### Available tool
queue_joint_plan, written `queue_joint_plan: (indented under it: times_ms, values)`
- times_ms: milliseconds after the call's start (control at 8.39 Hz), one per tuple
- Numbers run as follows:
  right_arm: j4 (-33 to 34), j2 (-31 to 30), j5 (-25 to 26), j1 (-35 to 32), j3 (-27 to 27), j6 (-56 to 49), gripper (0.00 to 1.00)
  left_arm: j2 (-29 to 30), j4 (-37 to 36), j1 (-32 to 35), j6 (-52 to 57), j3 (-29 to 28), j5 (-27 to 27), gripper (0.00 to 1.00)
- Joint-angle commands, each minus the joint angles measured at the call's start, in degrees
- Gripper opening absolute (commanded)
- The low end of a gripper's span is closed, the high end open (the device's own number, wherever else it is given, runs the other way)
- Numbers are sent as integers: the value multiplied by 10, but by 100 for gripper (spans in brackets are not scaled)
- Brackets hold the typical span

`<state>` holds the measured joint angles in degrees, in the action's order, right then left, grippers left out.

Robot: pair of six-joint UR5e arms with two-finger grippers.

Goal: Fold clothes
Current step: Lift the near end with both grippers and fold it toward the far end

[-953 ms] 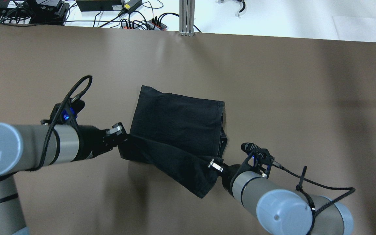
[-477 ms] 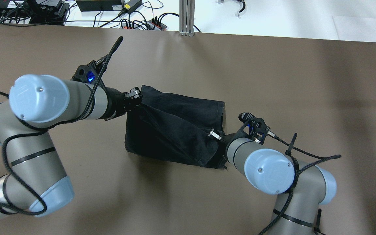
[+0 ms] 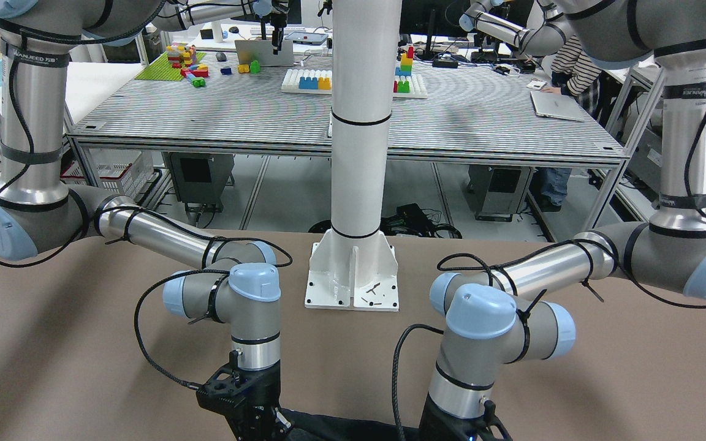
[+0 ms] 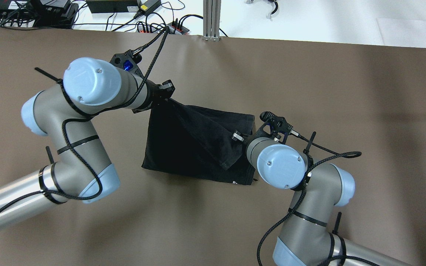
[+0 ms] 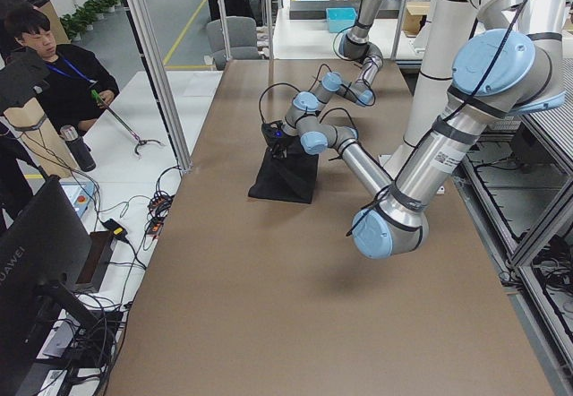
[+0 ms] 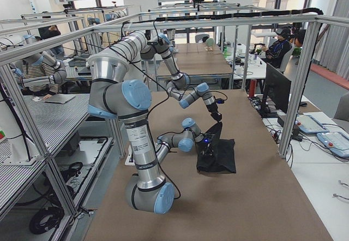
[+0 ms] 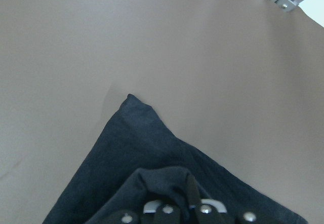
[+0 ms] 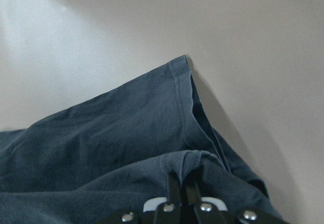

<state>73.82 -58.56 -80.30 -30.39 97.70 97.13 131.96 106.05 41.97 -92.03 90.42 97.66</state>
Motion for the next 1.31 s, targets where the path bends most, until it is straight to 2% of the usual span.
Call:
queue_joint_plan:
  times_ms: [0, 119, 238, 358, 596, 715, 834, 953, 1073, 1192]
  values:
    - [-25, 30, -71, -64, -42, -49, 93, 28, 49, 8, 45, -81, -2, 95]
    - [-26, 33, -120, -90, -37, -58, 93, 39, 50, 28, 43, -74, 14, 95]
    - [-26, 34, -156, -103, -26, -58, 93, 44, 50, 46, 40, -73, 54, 95]
    - [-25, 34, -165, -103, -9, -56, 93, 43, 51, 58, 40, -67, 88, 95]
    - [-16, 34, -165, -60, 20, -25, 88, 37, 51, 61, 46, -60, 98, 95]
    - [-14, 36, -159, -36, 22, 10, 67, 35, 55, 61, 48, -60, 99, 95]
    - [-11, 40, -155, -16, 22, 49, 29, 27, 57, 60, 50, -60, 100, 95]
    - [-4, 45, -140, 7, 19, 64, 0, 16, 71, 60, 61, -60, 111, 95]
    - [3, 52, -109, 35, 14, 65, 0, 11, 82, 62, 62, -61, 122, 95]
    - [4, 62, -98, 48, 1, 66, 0, 11, 82, 62, 62, -61, 122, 95]
